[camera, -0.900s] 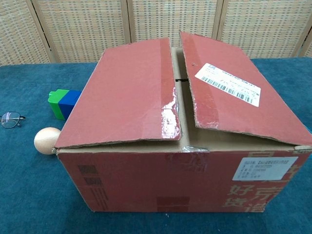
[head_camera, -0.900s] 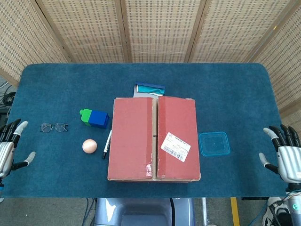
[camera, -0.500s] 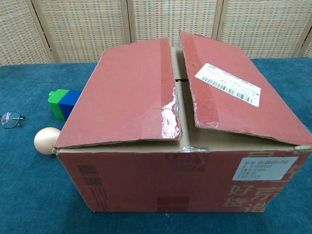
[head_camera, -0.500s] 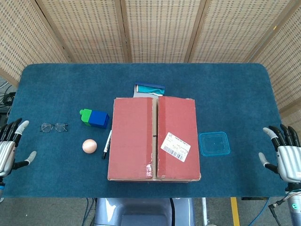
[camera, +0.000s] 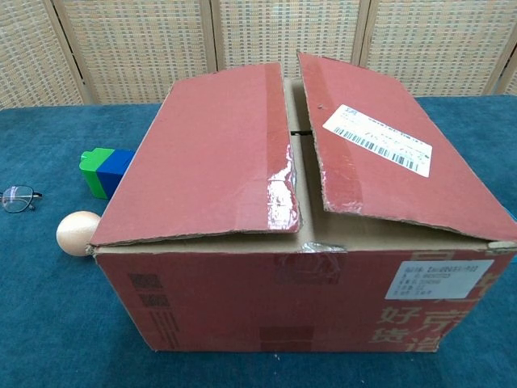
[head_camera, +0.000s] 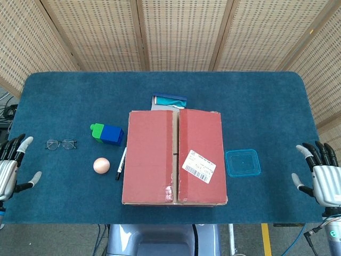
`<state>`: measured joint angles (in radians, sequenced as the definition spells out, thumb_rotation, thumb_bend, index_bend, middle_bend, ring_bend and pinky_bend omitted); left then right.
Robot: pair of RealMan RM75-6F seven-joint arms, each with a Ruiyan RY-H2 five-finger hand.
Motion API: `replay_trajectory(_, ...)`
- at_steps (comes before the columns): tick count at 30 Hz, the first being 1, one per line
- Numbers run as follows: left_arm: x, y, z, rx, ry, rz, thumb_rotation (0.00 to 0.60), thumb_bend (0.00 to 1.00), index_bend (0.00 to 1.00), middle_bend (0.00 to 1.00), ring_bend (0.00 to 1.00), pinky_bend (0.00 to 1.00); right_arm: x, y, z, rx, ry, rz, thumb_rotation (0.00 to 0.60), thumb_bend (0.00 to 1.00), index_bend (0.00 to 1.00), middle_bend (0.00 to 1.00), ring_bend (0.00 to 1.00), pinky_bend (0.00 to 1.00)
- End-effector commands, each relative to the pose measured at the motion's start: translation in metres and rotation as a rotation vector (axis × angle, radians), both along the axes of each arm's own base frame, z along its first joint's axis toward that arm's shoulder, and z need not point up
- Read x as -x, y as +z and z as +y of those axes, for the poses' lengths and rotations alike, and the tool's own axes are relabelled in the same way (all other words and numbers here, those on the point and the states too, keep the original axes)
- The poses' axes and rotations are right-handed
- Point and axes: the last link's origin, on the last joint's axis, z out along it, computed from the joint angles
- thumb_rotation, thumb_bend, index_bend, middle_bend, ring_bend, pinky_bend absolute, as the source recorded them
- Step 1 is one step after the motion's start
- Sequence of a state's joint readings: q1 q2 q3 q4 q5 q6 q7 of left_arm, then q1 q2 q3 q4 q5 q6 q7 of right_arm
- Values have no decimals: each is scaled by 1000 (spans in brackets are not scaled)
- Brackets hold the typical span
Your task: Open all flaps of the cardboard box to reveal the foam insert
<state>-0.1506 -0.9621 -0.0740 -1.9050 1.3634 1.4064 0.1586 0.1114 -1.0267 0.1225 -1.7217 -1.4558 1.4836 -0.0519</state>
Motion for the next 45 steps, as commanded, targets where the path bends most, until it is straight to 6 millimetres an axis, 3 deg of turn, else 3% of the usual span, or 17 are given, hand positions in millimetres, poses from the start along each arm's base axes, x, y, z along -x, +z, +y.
replay_trajectory(1, 0, 0, 0, 2, -3, -1, 556, 322, 63, 0, 0, 0, -1, 0, 0, -2, 3, 1, 600, 385, 185, 179, 0, 0)
replay_trajectory(6, -1, 0, 2, -2, -13, -2, 556, 323, 64, 0, 0, 0, -5, -1, -4, -15, 17, -13, 600, 497, 198, 190, 0, 0)
replay_trajectory(10, 0, 0, 3, -10, -11, 24, 557, 323, 98, 0, 0, 0, -16, -2, -12, -49, 60, -48, 600, 642, 214, 201, 0, 0)
replay_trajectory(14, 1, -2, 2, 2, -2, 29, 557, 323, 124, 0, 0, 0, -30, -5, -24, -103, 119, -87, 600, 711, 227, 209, 0, 0)
replay_trajectory(26, -1, -9, 5, 30, 6, 57, 556, 326, 128, 0, 0, 0, -107, -26, -77, -361, 384, -246, 600, 769, 280, 252, 5, 19)
replay_trajectory(38, -1, -15, 6, 58, 16, 68, 556, 327, 128, 0, 0, 0, -169, -55, -99, -566, 523, -296, 600, 775, 331, 304, 30, 19)
replay_trajectory(45, 1, -17, 8, 65, 25, 72, 556, 328, 128, 0, 0, 0, -195, -70, -108, -634, 569, -278, 600, 775, 336, 310, 35, 19)
